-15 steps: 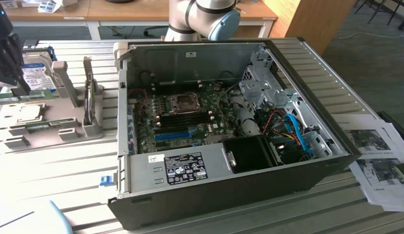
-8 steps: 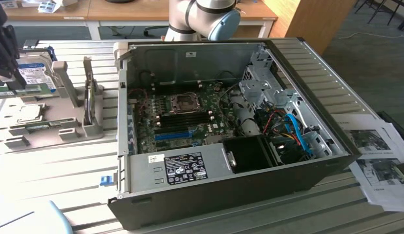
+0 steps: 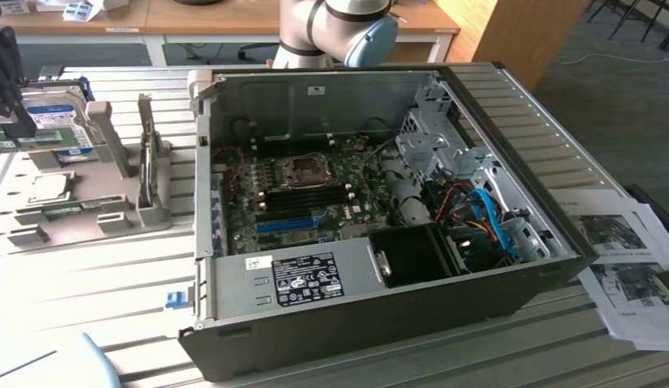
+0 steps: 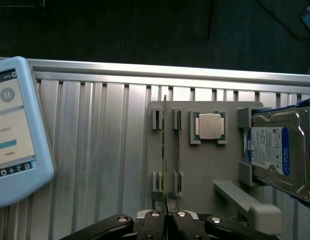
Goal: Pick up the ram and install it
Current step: 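Pick up the ram and move it above insertion slot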
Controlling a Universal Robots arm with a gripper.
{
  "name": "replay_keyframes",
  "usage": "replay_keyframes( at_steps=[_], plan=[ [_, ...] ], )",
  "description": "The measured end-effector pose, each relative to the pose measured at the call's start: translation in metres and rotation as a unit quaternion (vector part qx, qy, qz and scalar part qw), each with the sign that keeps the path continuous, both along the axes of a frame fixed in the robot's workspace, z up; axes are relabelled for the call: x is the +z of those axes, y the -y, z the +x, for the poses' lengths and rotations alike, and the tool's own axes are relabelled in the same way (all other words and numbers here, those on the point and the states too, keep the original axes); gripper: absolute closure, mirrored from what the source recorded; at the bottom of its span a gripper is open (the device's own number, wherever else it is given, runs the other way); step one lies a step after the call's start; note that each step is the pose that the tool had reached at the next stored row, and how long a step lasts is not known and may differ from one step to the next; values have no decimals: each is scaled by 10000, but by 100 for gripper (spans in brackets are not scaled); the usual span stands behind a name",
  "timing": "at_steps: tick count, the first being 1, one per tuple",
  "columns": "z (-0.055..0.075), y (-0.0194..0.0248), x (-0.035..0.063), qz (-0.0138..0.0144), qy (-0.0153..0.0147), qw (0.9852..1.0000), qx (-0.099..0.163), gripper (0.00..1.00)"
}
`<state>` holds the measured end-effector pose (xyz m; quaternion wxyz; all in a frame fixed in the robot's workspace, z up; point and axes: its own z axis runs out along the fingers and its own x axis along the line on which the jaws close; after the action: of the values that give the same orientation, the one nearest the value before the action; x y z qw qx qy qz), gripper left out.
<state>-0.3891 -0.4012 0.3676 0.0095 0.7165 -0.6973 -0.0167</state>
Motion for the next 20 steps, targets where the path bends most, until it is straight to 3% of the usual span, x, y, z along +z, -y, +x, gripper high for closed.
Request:
replay_keyframes(
  at_steps=[20],
  plan=[
    [28,0,73,0,-2,10000,1,89]
  ],
)
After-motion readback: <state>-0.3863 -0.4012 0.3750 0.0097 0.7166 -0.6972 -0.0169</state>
